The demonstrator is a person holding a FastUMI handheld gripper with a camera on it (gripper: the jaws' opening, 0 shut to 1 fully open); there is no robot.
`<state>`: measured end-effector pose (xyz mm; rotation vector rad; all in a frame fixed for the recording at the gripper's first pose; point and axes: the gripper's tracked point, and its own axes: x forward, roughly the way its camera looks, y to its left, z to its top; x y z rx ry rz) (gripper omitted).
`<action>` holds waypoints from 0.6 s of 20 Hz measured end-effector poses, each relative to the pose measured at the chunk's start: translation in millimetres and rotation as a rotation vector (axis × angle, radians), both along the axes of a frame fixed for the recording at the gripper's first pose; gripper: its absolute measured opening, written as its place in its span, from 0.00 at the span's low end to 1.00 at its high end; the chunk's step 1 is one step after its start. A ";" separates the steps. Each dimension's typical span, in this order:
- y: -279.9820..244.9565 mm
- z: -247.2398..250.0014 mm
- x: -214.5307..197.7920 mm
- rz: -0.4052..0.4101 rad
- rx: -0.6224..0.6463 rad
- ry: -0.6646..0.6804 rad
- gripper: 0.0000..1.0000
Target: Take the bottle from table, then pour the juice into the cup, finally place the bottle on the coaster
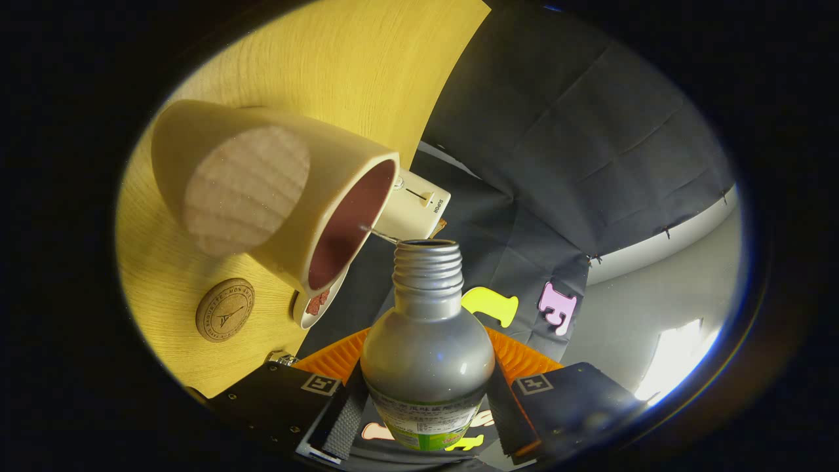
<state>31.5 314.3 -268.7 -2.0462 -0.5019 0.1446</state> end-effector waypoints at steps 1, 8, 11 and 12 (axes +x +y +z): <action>-0.6 -0.3 -0.5 0.000 0.000 0.001 0.81; 0.6 -3.9 -0.1 -0.005 -0.014 0.008 0.82; 3.5 -4.2 -1.6 -0.002 -0.013 0.011 0.82; 4.4 -5.4 -3.2 0.001 -0.016 0.010 0.82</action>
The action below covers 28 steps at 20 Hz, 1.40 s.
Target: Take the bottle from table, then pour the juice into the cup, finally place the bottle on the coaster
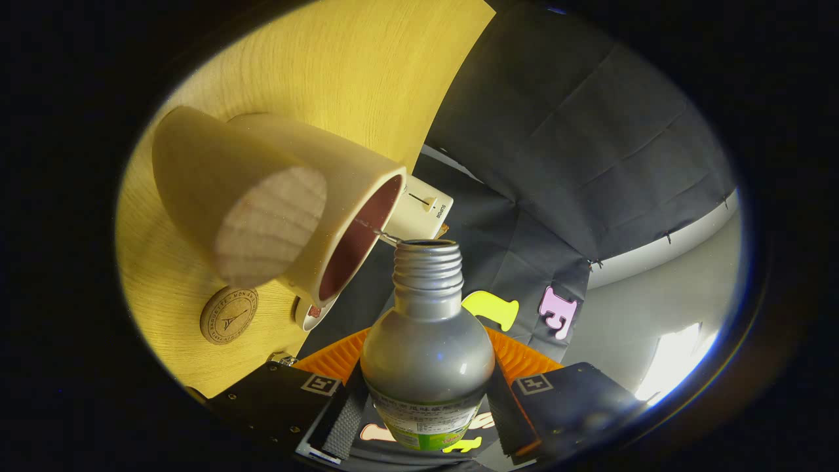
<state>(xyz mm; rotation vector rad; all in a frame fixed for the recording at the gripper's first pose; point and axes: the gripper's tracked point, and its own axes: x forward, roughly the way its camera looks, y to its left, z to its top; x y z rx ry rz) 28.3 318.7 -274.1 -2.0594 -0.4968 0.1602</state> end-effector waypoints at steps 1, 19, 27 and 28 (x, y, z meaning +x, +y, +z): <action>0.2 -0.3 -1.1 0.002 0.000 -0.001 0.82; -4.9 -1.8 5.0 -0.010 0.286 0.121 0.82; -24.0 -0.7 13.3 -0.051 0.555 0.241 0.81; -27.3 3.6 16.5 -0.054 0.598 0.249 0.82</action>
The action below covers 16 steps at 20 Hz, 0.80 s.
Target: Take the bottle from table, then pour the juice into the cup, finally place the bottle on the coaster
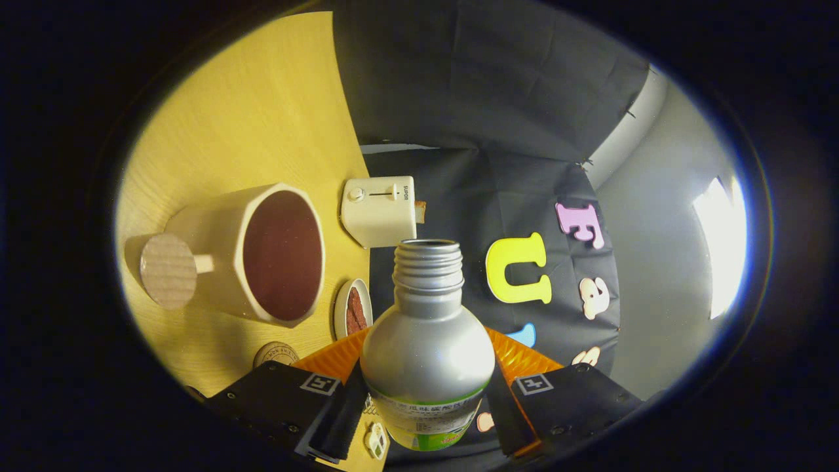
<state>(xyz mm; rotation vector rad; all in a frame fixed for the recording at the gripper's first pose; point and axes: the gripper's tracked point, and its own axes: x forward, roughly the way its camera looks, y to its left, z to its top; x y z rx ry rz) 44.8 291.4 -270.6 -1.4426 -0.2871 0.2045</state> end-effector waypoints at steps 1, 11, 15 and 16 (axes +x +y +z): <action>-4.9 4.0 1.8 -0.009 0.059 0.015 0.82; -47.1 7.6 29.4 -0.080 0.664 0.298 0.82; -52.9 5.9 31.2 -0.059 0.800 0.349 0.82; -52.7 5.0 30.4 -0.047 0.846 0.368 0.82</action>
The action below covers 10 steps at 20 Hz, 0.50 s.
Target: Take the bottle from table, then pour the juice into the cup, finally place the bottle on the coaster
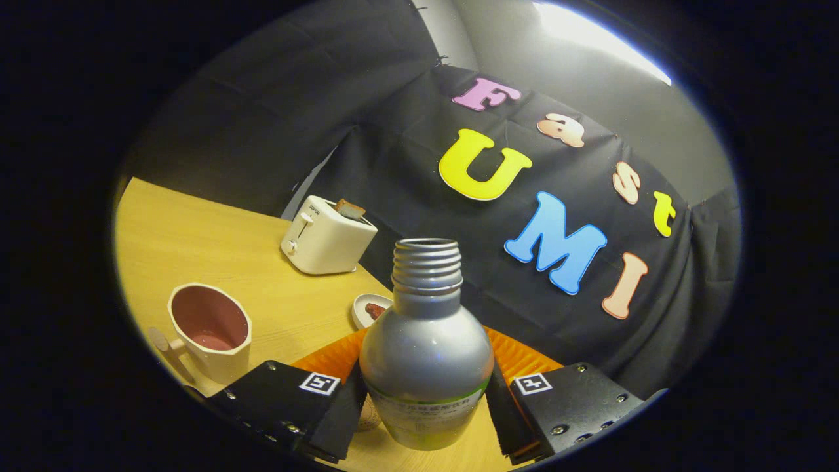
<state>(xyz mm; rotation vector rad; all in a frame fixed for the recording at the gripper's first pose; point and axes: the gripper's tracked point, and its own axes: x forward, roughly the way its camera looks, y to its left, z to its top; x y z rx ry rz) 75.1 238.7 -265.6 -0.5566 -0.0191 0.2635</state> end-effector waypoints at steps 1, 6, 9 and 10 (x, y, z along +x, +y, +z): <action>-0.9 -0.5 -0.1 0.005 0.053 0.016 0.82; 0.3 -10.1 4.6 0.034 0.338 0.142 0.82; 3.4 -15.9 12.7 0.054 0.541 0.249 0.81; 0.0 -21.0 17.9 0.039 0.563 0.269 0.81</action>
